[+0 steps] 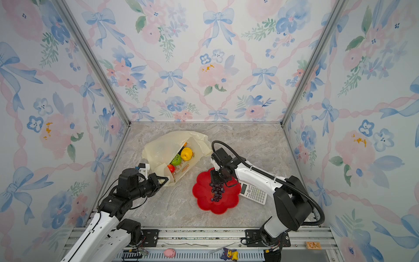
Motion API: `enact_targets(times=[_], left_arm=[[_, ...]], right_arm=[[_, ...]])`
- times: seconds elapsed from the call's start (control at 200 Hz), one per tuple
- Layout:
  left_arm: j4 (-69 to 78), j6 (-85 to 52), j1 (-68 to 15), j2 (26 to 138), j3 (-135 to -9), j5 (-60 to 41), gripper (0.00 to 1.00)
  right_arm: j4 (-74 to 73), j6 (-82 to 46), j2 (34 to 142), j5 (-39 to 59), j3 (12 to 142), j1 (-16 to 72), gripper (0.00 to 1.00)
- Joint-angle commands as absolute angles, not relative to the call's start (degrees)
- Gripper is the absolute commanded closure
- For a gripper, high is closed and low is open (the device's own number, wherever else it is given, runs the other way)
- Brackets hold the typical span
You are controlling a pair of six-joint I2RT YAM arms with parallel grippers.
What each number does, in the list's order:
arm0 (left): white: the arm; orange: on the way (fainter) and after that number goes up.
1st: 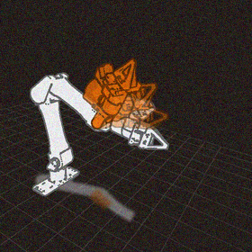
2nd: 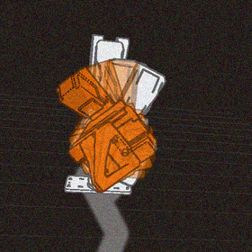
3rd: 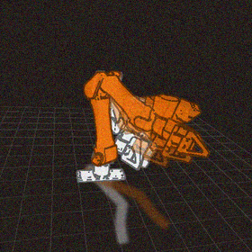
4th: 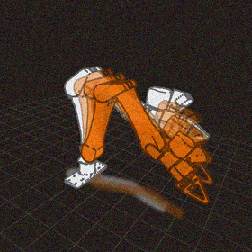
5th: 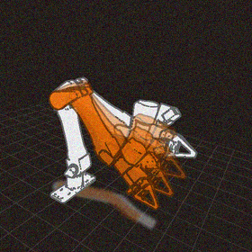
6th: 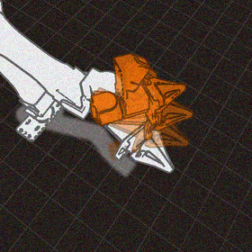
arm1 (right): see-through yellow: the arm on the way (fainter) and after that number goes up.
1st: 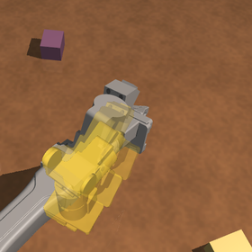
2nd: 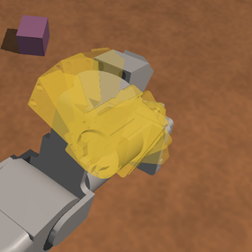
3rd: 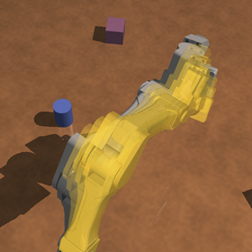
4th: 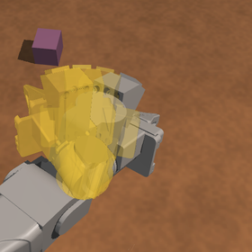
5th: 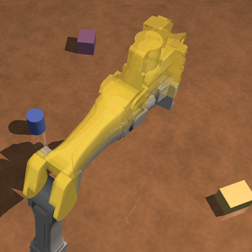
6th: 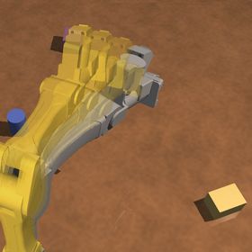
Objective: Place the fruits into the plastic bag
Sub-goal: 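Lift the grape bunch up out of the red bowl with the right gripper, then carry the grapes over the bag mouth beside the left gripper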
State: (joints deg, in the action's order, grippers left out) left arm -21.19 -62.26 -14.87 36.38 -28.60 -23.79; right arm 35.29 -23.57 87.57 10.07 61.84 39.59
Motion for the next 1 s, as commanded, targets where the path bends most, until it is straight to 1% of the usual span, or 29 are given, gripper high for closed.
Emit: enact_targets(times=[0.0, 0.27, 0.54, 0.765, 0.97, 0.995], left_arm=[[-21.84, -63.02, -14.41, 36.99, -31.46, -23.73, 1.0], [-21.87, -63.22, -14.41, 38.47, -34.35, -24.48, 1.0], [-21.81, -63.12, -14.4, 41.22, -37.85, -26.61, 1.0], [-21.84, -61.9, -14.41, 44.51, -40.8, -28.56, 1.0], [-21.75, -61.27, -14.33, 46.51, -41.69, -29.51, 1.0], [-21.8, -61.18, -14.28, 46.64, -43.47, -29.68, 1.0]], right_arm=[[36.77, -23.67, 83.53, 8.14, 62.86, 40.33, 0.71], [42.48, -21.92, 76.9, 5.5, 68.11, 40.66, 0.71], [47.81, -20.54, 73.77, 3.15, 81.83, 40.61, 0.69], [45.77, -20.75, 75.15, 3.03, 93.04, 40.79, 0.69], [42.73, -20.04, 79.73, 3.52, 101.93, 41.05, 0.69], [42.3, -20.0, 80.42, 3.63, 102.9, 41.08, 0.69]])
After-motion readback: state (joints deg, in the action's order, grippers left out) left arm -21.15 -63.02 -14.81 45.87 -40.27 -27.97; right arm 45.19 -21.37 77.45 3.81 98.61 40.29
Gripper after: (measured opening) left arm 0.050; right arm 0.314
